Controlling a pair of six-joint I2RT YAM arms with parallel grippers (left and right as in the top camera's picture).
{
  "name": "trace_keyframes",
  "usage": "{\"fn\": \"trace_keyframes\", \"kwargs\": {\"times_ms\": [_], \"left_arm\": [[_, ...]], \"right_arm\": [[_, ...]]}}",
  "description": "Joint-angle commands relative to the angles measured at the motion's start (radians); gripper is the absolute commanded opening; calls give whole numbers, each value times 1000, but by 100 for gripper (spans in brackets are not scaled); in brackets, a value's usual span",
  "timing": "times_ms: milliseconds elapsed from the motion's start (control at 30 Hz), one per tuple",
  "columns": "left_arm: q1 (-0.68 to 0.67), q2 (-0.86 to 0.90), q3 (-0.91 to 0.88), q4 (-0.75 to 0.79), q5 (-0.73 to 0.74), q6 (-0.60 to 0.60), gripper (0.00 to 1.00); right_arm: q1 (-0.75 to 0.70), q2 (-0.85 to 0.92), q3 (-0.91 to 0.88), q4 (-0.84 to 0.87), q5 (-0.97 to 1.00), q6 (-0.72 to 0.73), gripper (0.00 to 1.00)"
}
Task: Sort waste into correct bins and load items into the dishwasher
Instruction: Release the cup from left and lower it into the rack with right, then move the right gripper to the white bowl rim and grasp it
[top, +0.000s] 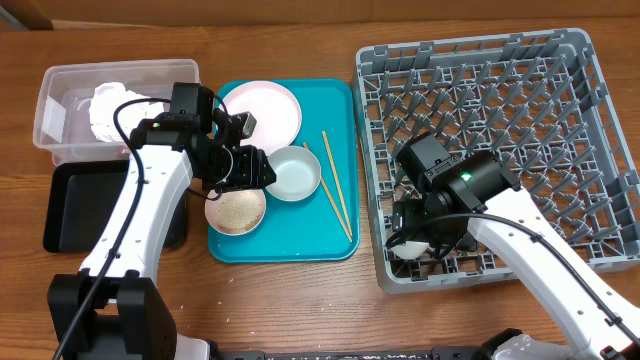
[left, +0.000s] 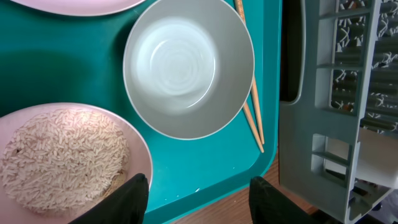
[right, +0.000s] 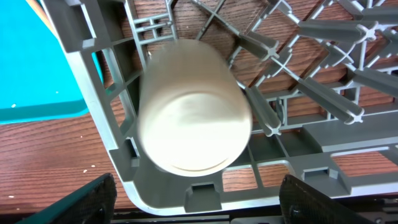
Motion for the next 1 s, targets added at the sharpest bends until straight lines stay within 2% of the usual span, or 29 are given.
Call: {"fn": "trace_keyframes", "kwargs": {"times_ms": [0, 233, 533, 667, 833, 967], "left_arm": [[9, -15, 17, 0, -6, -11, 57], [10, -15, 58, -28, -17, -11, 57], [10, -16, 313, -267, -182, -12, 52], [10, -18, 382, -346, -264, -59, 51], [1, -21, 375, -378, -372, -179, 50], [-3, -21, 362, -375, -406, -226, 51]], "right_arm": [[6, 1, 19, 3, 2, 0, 85], [10, 1, 195, 53, -3, -40, 84], [49, 51, 209, 400, -104, -48, 79], [103, 128, 209, 497, -103, -18, 79], [113, 208, 209, 515, -100, -10, 80], [113, 254, 209, 518, -101, 5, 80]]}}
